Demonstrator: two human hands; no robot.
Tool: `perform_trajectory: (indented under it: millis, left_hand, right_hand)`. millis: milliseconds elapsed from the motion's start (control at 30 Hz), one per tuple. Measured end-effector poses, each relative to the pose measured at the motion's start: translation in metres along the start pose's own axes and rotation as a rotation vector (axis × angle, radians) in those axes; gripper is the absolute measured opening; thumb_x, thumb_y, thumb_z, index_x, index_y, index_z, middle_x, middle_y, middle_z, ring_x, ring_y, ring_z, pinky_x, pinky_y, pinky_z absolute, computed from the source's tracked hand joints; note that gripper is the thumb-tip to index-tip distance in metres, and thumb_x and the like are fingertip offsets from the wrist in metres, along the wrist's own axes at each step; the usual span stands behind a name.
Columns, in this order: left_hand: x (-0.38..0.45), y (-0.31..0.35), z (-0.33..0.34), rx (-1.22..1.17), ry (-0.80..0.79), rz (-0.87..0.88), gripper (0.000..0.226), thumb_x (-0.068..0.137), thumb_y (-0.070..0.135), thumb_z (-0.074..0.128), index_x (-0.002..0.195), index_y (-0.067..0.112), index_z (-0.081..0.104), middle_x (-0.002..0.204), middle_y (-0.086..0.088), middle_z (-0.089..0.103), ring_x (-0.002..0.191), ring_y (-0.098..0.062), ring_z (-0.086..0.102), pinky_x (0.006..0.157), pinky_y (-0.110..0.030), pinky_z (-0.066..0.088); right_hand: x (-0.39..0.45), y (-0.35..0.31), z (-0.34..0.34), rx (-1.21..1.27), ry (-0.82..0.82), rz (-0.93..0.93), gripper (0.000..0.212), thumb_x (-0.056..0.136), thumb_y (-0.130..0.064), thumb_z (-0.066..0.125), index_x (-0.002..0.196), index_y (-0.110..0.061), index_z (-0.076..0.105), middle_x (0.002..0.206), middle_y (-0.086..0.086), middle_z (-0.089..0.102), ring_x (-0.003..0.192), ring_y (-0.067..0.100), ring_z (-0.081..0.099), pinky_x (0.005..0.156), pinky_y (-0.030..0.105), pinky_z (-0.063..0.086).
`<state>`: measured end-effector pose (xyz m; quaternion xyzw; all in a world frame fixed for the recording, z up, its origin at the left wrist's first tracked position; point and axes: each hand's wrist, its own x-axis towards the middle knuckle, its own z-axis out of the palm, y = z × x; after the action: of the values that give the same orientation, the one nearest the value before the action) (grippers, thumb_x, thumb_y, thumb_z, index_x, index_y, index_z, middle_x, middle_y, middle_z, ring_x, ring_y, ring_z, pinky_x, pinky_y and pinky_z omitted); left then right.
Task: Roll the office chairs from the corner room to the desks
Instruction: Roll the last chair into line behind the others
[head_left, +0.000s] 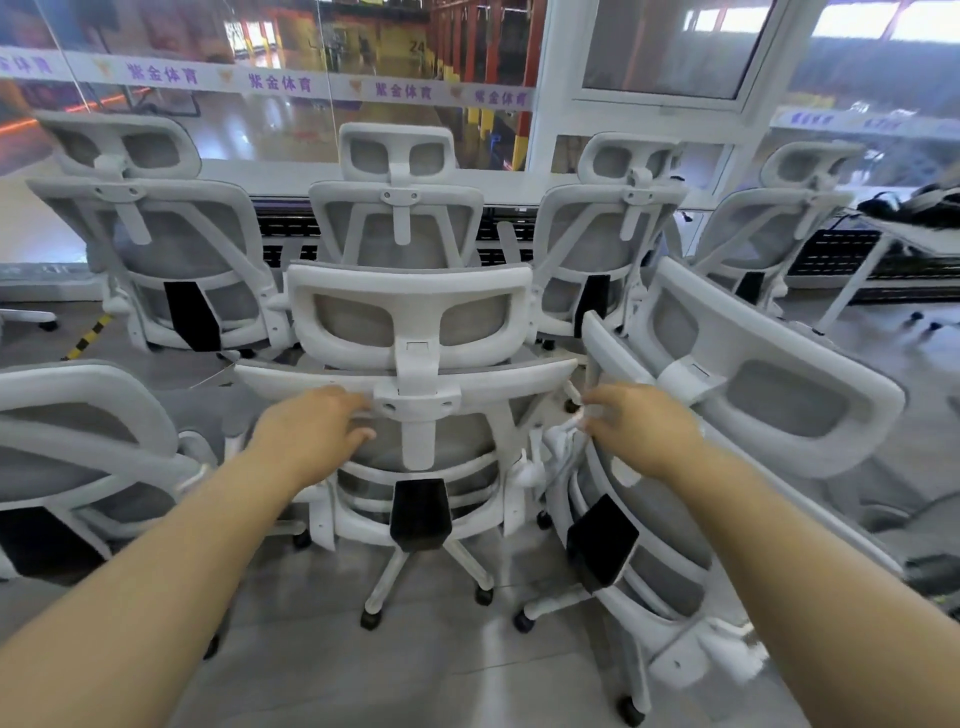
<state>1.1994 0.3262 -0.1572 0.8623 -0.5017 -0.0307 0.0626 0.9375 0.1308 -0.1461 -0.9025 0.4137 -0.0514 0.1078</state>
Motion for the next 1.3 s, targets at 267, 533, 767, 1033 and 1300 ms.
perform_trajectory:
  millis: [267,533,767,1033,1300]
  left_hand:
    - [-0.028,0.116,0.020,-0.003,-0.125,0.122,0.036,0.092,0.044,0.049,0.125,0.029,0.053,0.127,0.003,0.056,0.114,-0.019,0.052,0.087,-0.035,0.046]
    - [0.015,0.201,0.036,-0.043,-0.152,0.289,0.036,0.092,0.037,0.051,0.127,0.031,0.052,0.134,0.004,0.053,0.119,-0.020,0.050,0.092,-0.037,0.047]
    - [0.104,0.242,0.048,-0.054,-0.105,0.445,0.049,0.089,0.020,0.055,0.136,0.027,0.043,0.134,0.000,0.046,0.124,-0.024,0.045,0.093,-0.036,0.044]
    - [0.182,0.287,0.064,-0.033,-0.072,0.645,0.062,0.084,0.014,0.065,0.140,0.019,0.039,0.148,-0.005,0.036,0.137,-0.027,0.026,0.111,-0.042,0.029]
    - [0.213,0.327,0.075,-0.097,-0.001,0.705,0.049,0.085,-0.003,0.050,0.130,0.016,0.054,0.133,-0.005,0.052,0.124,-0.028,0.043,0.089,-0.036,0.042]
  right_hand:
    - [-0.093,0.074,-0.023,-0.056,-0.041,0.040,0.031,0.089,-0.042,0.053,0.117,-0.030,0.059,0.121,-0.006,0.060,0.111,0.020,0.055,0.085,0.036,0.048]
    - [-0.103,0.144,-0.011,-0.201,0.055,0.133,0.055,0.087,-0.043,0.057,0.137,-0.024,0.041,0.135,0.003,0.047,0.122,0.028,0.044,0.093,0.039,0.044]
    - [-0.081,0.179,0.005,-0.148,0.007,0.175,0.065,0.089,-0.034,0.060,0.145,-0.033,0.027,0.147,-0.004,0.039,0.129,0.025,0.042,0.095,0.041,0.044]
    - [-0.070,0.202,0.004,-0.024,0.029,0.211,0.066,0.088,-0.030,0.062,0.144,-0.042,0.028,0.148,-0.017,0.035,0.134,0.014,0.035,0.099,0.033,0.043]
    - [-0.058,0.241,-0.002,0.043,0.063,0.260,0.064,0.088,-0.026,0.063,0.141,-0.044,0.033,0.145,-0.019,0.038,0.132,0.015,0.037,0.096,0.036,0.045]
